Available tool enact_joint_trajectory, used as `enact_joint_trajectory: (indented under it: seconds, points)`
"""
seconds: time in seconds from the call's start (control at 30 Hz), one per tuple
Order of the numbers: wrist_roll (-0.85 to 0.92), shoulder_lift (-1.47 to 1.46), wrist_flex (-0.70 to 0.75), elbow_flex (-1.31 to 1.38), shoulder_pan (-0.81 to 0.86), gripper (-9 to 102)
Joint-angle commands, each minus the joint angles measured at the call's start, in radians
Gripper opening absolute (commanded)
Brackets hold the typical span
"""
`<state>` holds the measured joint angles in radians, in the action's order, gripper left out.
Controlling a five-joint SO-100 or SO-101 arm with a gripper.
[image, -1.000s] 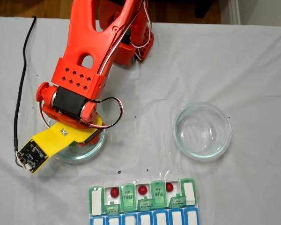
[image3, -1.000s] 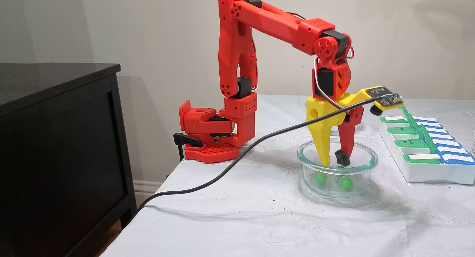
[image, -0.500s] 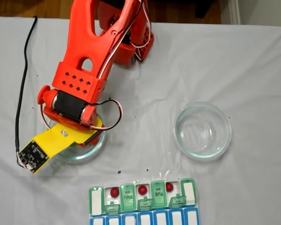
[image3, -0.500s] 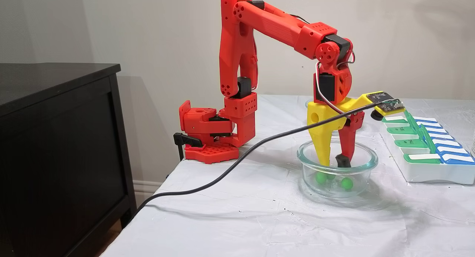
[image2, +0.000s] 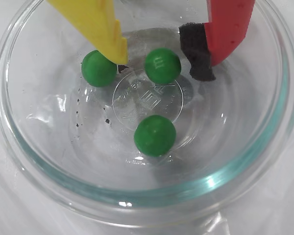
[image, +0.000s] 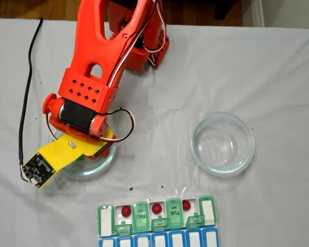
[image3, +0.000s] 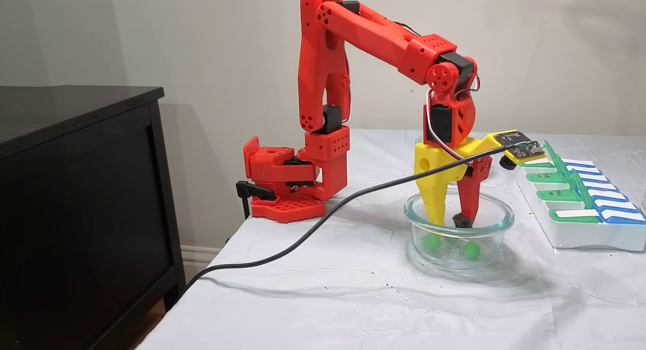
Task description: Sort medicines into box.
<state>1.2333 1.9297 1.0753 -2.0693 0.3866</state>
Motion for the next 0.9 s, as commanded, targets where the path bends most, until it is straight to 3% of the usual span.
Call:
enact_joint_trajectory:
  seconds: [0.0, 0.87]
  points:
    - [0.011, 0.015, 0.005, 0.003, -0.034, 24]
    - [-0.018, -0.034, -0.101, -0.009, -0.051, 24]
